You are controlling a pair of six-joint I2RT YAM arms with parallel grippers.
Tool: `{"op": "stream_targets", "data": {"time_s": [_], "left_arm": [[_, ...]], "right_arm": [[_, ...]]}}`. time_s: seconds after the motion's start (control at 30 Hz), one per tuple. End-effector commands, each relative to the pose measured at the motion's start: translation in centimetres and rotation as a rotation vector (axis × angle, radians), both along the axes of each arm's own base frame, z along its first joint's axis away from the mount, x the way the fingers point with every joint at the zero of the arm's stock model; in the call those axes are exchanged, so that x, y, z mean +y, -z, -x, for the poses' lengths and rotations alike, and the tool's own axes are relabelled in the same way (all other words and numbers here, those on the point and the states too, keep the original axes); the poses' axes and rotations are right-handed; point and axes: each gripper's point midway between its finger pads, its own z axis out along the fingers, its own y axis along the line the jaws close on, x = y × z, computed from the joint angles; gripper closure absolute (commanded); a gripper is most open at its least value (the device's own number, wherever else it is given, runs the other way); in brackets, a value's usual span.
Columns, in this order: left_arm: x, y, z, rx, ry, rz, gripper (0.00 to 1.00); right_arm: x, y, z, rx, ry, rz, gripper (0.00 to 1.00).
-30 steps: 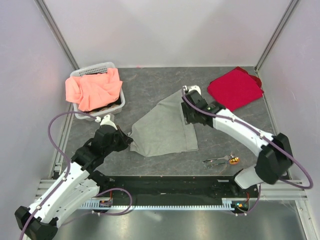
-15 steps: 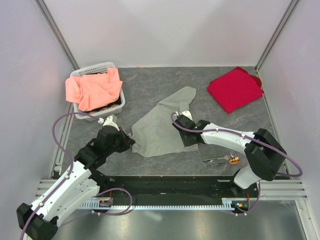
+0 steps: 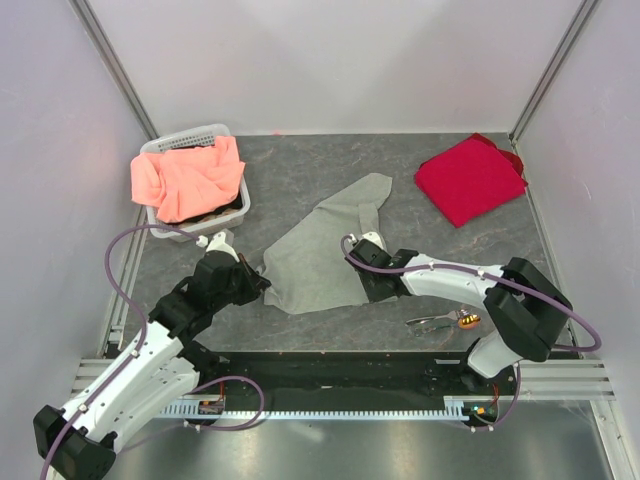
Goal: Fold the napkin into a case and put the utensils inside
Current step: Flatten out the crumpled napkin at the center of the board.
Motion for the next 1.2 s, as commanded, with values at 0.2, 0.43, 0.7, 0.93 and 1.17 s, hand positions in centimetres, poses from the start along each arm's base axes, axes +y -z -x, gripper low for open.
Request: {"op": "stream_targets", "data": {"time_s": [0.2, 0.43, 0.7, 0.93, 1.17], "left_arm": [[-0.3, -1.4, -0.7, -0.043, -0.015, 0.04, 0.98], [-0.3, -3.6, -1.0, -0.089, -0.008, 0.042, 0.98], [0.3, -12.3, -1.5, -0.324, 0.038, 0.039, 0.98], [2.9, -30.1, 2.8, -0.77, 0.075, 0.143, 0.98], [4.7, -40.5, 10.5, -1.052, 0.19, 0.294, 0.98]], "right_arm": [[0.3, 0.0, -0.9, -0.056, 0.015, -0.02, 0.82], [0.7, -5.4, -3.0, -0.216, 0.068, -0.112, 1.0], [-2.7, -21.0, -4.1, -0.574, 0.188, -0.385, 1.0], [-7.8, -39.0, 0.9, -0.928, 0.138, -0.756, 1.0], [-11.4, -49.3, 8.9, -1.1, -0.035, -1.11, 1.0]]}}
